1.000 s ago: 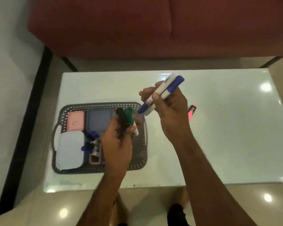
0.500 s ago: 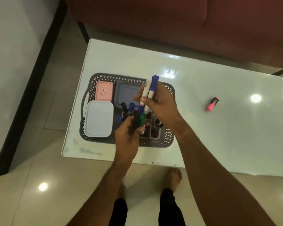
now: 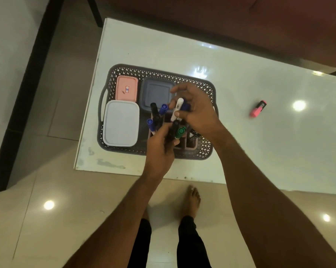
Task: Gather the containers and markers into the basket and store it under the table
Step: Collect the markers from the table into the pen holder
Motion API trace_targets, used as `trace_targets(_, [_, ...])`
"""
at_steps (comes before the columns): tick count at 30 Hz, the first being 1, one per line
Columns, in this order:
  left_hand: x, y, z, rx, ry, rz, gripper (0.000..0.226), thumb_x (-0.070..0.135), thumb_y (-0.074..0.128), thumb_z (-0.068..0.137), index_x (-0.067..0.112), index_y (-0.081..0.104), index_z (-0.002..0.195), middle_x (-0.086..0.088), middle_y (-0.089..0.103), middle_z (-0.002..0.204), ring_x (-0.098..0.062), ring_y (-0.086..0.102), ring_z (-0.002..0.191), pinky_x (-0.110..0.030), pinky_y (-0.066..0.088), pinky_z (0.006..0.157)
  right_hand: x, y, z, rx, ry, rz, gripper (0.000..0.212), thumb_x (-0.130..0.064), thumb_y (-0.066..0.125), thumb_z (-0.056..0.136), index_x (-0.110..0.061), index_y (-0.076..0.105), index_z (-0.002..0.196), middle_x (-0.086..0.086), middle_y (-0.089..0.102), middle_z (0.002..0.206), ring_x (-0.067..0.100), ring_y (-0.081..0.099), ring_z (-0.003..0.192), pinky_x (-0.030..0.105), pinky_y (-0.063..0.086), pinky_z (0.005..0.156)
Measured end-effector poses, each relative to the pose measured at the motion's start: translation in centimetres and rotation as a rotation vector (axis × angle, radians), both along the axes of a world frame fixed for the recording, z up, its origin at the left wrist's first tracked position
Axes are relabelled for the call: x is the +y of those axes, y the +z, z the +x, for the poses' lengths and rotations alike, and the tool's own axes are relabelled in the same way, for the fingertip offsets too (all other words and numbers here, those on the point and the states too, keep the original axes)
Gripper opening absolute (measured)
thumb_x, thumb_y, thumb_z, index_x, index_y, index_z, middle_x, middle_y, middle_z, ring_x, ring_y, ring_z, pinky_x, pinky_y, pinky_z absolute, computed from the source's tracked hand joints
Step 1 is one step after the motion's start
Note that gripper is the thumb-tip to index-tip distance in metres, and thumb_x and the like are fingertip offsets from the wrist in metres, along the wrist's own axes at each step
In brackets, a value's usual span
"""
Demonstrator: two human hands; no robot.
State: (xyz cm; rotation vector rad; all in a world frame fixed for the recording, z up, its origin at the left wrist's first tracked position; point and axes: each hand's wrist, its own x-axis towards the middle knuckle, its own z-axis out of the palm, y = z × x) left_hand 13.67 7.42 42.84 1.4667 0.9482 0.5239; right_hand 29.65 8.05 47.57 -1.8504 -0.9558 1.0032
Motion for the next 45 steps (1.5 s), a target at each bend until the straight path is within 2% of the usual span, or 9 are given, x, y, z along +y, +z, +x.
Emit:
trace_targets(5, [-0.3,-0.3,0.3,0.031,-0.002,0.069,0.046,-0.013,0.06,0.092,0.01,0.06,0.131,-0.004,0.066,0.131,-0.016,0.06,0.127,-0.01,0.045,0.104,-0.4,-0.3,0.2,-0.057,0.024,0.018,0.054,0.022,0.066,0.082,-0.013,0.063,0.123,0.004,0.073,0.094,0.014,0.074,0.099,0.034,0.064,0.084])
trace_targets(11, [-0.1,-0.1,0.1,-0.011,-0.016,0.089,0.041,-0.015,0.064,0.087,0.012,0.064,0.119,-0.006,0.069,0.124,-0.018,0.063,0.124,-0.039,0.052,0.108,-0.3,-0.5,0.1,-0.094,0.045,0.04,0.054,0.023,0.064,0.081,-0.013,0.066,0.122,0.006,0.073,0.096,0.013,0.073,0.1,0.03,0.063,0.085])
trace_targets(16, [-0.3,0.2,0.3,-0.026,-0.015,0.106,0.037,-0.008,0.07,0.086,0.019,0.065,0.111,0.005,0.07,0.115,-0.007,0.065,0.115,-0.021,0.051,0.104,-0.2,-0.7,0.1,-0.121,0.067,0.049,0.052,0.022,0.065,0.081,-0.011,0.066,0.122,0.006,0.073,0.097,0.011,0.073,0.099,0.021,0.059,0.079])
trace_targets(22, [-0.4,-0.6,0.2,-0.052,-0.11,0.258,0.025,-0.008,0.069,0.087,0.006,0.07,0.108,0.008,0.069,0.111,-0.008,0.066,0.113,-0.027,0.054,0.103,-0.1,-1.0,0.3,-0.187,0.101,0.028,0.043,0.02,0.065,0.083,-0.013,0.072,0.11,-0.007,0.071,0.096,-0.003,0.069,0.096,0.012,0.055,0.079])
trace_targets(26, [-0.4,-0.7,0.2,-0.05,-0.155,0.325,0.024,-0.01,0.069,0.086,0.003,0.07,0.106,0.007,0.068,0.109,-0.004,0.065,0.111,-0.022,0.053,0.101,0.1,-1.3,0.4,-0.244,0.135,-0.003,0.037,0.016,0.069,0.083,-0.011,0.075,0.107,-0.013,0.067,0.095,-0.021,0.06,0.091,0.0,0.046,0.078])
trace_targets(31, [-0.8,-0.9,0.3,-0.023,-0.155,0.338,0.024,-0.009,0.071,0.085,0.003,0.07,0.106,0.003,0.071,0.11,-0.001,0.064,0.111,-0.018,0.052,0.1,0.0,-1.2,0.5,-0.234,0.142,-0.004,0.038,0.015,0.069,0.085,-0.013,0.074,0.11,-0.017,0.064,0.097,-0.026,0.057,0.092,-0.002,0.045,0.079])
trace_targets(39, [-1.4,0.0,1.0,-0.019,-0.097,0.311,0.033,-0.007,0.078,0.079,0.008,0.068,0.107,0.021,0.064,0.108,0.013,0.061,0.106,-0.009,0.047,0.096,-0.4,-0.3,0.7,-0.214,0.176,0.044,0.038,0.012,0.07,0.085,-0.011,0.073,0.115,-0.011,0.067,0.106,-0.014,0.06,0.096,0.0,0.047,0.085])
trace_targets(42, [-1.6,0.4,1.2,-0.029,-0.099,0.342,0.036,-0.004,0.082,0.076,0.003,0.067,0.108,0.01,0.067,0.11,0.008,0.062,0.108,-0.011,0.049,0.095,-0.8,0.4,1.4,-0.16,0.166,0.087,0.037,0.008,0.075,0.085,-0.008,0.072,0.118,-0.006,0.072,0.112,-0.002,0.067,0.103,0.005,0.05,0.092])
trace_targets(45, [-1.9,1.4,1.7,-0.053,-0.092,0.397,0.04,0.003,0.083,0.078,-0.002,0.065,0.113,-0.006,0.069,0.114,-0.012,0.067,0.109,-0.024,0.057,0.093,-1.5,1.7,2.8,-0.083,0.072,0.169,0.036,0.006,0.077,0.084,-0.003,0.071,0.118,0.004,0.075,0.113,0.013,0.072,0.107,0.022,0.057,0.097])
